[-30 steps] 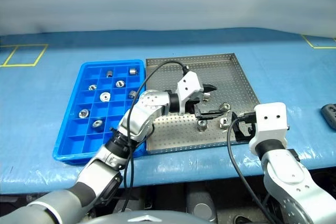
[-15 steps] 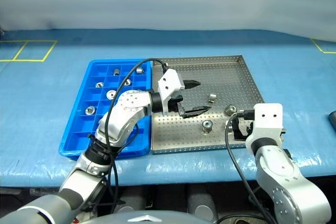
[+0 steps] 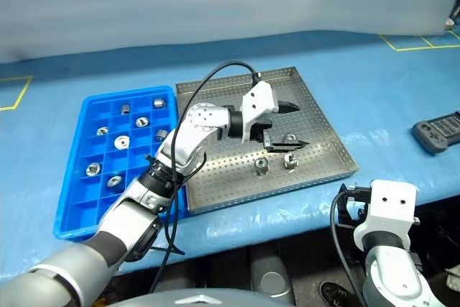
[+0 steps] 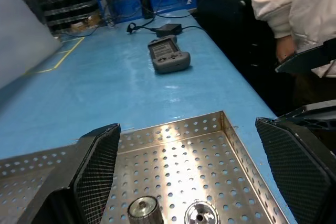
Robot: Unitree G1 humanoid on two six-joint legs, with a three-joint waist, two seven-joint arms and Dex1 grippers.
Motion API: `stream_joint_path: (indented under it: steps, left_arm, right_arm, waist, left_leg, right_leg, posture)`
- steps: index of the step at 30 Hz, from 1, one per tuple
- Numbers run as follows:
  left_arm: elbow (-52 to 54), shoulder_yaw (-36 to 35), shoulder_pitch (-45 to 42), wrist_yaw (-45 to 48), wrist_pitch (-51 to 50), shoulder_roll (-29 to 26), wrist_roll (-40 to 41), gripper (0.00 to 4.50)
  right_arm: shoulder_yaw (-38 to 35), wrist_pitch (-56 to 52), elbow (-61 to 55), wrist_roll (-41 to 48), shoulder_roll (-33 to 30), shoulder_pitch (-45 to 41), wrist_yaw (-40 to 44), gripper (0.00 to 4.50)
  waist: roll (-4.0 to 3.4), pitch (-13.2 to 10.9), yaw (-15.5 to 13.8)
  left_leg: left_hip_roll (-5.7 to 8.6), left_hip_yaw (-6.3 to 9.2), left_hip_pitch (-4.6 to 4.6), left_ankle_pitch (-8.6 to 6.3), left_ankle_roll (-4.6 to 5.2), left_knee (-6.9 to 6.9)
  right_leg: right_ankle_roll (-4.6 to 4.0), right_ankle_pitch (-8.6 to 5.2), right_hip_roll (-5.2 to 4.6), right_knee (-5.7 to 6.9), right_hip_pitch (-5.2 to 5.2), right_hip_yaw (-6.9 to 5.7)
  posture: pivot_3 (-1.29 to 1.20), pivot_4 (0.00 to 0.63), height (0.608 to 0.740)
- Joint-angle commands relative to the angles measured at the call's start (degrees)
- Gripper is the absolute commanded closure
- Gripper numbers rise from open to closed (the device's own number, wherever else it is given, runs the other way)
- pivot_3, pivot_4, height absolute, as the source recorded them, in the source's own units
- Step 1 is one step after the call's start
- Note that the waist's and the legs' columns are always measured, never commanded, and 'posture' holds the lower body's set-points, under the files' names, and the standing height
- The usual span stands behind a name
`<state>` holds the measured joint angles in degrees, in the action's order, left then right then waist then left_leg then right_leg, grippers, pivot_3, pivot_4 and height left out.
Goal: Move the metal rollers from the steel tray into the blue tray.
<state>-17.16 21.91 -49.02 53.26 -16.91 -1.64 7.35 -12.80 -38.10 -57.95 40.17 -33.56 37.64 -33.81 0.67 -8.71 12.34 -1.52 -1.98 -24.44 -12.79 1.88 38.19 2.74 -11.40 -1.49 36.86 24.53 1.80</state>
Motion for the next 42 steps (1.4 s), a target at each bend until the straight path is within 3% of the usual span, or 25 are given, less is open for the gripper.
stream_joint_path:
  steps: [1, 7, 13, 22, 42]
  left_arm:
    - [-4.0, 0.7, -2.9, 0.4, 3.4, 1.5, -1.5, 0.03]
    - [-12.6, 1.2, -5.7, -1.3, 4.8, 2.7, -4.8, 0.03]
    - [-16.6, 2.0, -6.4, -5.1, 2.6, 2.4, -9.2, 0.03]
    - [-19.4, 3.9, -6.6, -4.0, -1.8, 1.3, -13.3, 0.03]
    - [-34.4, 7.4, -9.3, -3.3, 5.4, 5.1, -20.5, 0.03]
  right_arm:
    - [1.7, 7.4, -2.0, 1.3, -2.9, 3.4, -4.6, 0.0]
    - [4.2, 14.0, -2.0, 2.8, -7.9, 7.1, -9.4, 0.0]
    - [5.4, 16.1, -2.0, 5.1, -12.1, 7.1, -12.4, 0.0]
    - [6.0, 14.9, -2.0, 8.9, -15.5, 4.4, -14.9, 0.0]
    - [7.1, 14.4, -2.0, 9.6, -15.8, 3.7, -16.5, 0.0]
  waist:
    - [0.03, 0.0, 1.7]
    - [0.13, -0.1, 6.2]
    - [0.23, -0.1, 8.2]
    - [0.25, -0.1, 8.1]
    - [0.29, -0.2, 7.2]
  left_leg:
    - [0.0, 0.0, 0.01, 0.0, 0.0, -0.01]
    - [0.0, 0.02, 0.06, -0.01, 0.01, -0.13]
    - [0.0, 0.02, 0.25, -0.01, 0.01, -0.31]
    - [0.02, -0.06, 0.33, -0.02, 0.01, -0.44]
    - [0.04, -0.17, 0.37, -0.04, 0.05, -0.63]
  right_leg:
    - [0.0, 0.0, 0.0, 0.0, 0.0, 0.01]
    - [0.03, -0.02, -0.02, -0.04, 0.0, 0.13]
    - [0.06, -0.03, 0.0, -0.05, -0.03, 0.36]
    - [0.12, -0.05, -0.01, -0.08, -0.03, 0.5]
    - [0.17, -0.07, -0.02, -0.26, -0.03, 0.62]
  posture:
    - [-0.44, 0.15, 0.74]
    - [-0.45, 0.15, 0.74]
    - [-0.43, 0.15, 0.74]
    - [-0.41, 0.15, 0.74]
    - [-0.42, 0.15, 0.74]
